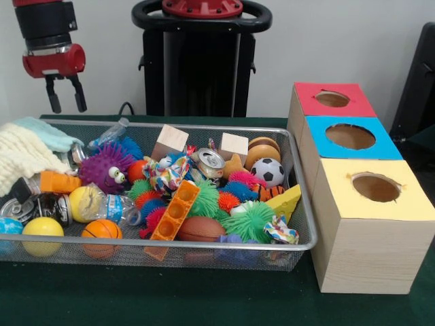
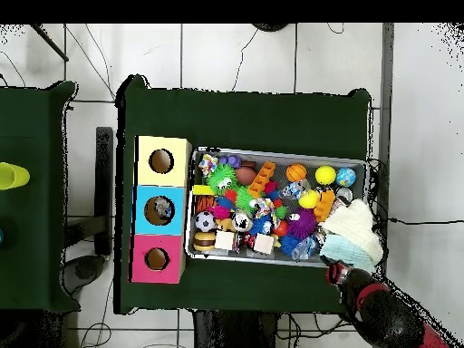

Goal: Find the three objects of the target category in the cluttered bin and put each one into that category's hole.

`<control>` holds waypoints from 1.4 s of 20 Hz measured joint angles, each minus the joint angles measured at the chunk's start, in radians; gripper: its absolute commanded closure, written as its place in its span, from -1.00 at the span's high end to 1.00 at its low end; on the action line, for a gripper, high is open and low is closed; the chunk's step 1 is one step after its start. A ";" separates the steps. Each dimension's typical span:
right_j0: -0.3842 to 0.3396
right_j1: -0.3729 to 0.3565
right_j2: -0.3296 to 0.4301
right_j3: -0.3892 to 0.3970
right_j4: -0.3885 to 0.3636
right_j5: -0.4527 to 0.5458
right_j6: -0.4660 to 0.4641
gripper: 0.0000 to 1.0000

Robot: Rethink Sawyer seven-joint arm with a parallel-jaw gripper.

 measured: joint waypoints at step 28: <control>0.060 0.169 -0.041 0.067 0.077 -0.203 0.001 1.00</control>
